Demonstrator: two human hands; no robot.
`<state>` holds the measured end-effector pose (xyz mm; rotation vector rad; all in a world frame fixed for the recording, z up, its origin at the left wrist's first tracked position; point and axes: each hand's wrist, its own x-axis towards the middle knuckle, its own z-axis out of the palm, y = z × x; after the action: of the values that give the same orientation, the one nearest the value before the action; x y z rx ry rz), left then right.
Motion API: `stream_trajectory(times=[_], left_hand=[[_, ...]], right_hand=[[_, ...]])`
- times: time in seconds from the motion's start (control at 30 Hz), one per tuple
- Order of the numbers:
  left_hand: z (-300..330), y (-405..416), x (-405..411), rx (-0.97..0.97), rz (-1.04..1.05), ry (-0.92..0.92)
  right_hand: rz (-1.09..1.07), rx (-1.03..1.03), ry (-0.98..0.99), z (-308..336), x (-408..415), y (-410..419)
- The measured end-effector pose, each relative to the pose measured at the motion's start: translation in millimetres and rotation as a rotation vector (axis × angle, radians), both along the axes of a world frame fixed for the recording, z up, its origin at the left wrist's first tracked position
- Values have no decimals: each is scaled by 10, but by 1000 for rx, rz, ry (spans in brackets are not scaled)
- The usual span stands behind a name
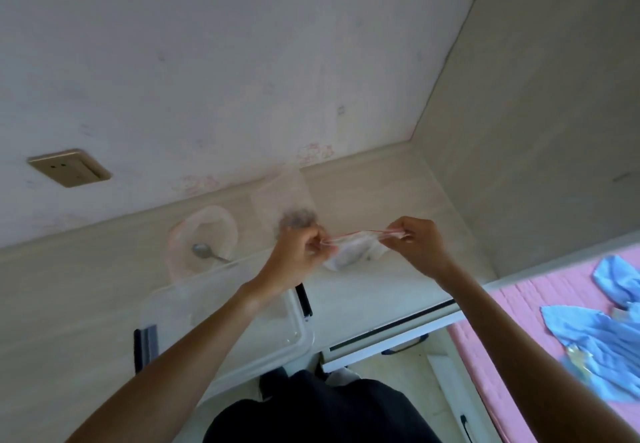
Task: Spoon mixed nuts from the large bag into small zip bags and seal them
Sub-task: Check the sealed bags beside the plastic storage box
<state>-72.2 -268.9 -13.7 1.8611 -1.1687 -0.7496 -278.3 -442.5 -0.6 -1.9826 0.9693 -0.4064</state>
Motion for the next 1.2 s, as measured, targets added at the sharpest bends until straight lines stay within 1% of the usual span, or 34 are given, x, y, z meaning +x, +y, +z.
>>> stream_trajectory(times=[0.07,0.2,0.27,0.4,0.63,0.8,0.97,1.2], left_hand=[[-81,-33,-94,34,-12,-25],[-196,-105,-204,105,-71,-47],[-208,-119,-219,100,-98,-49],[-164,-121,-204,85,-107,8],[-48,-10,-135,8,1,191],[-54,-6,-181,-13,36,272],[-67,-26,-263,-27,46,247],[-97,-40,-268,-33,48,195]], right_hand=[[15,-18,51,-16,-122,-3],[182,-90,272,-29,-231,29],[228,-141,330,-3,-170,94],[281,-190,315,75,5,165],[332,-92,259,197,-40,4],[373,-118,274,196,0,17],[380,-119,177,156,176,202],[409,-90,179,95,220,247]])
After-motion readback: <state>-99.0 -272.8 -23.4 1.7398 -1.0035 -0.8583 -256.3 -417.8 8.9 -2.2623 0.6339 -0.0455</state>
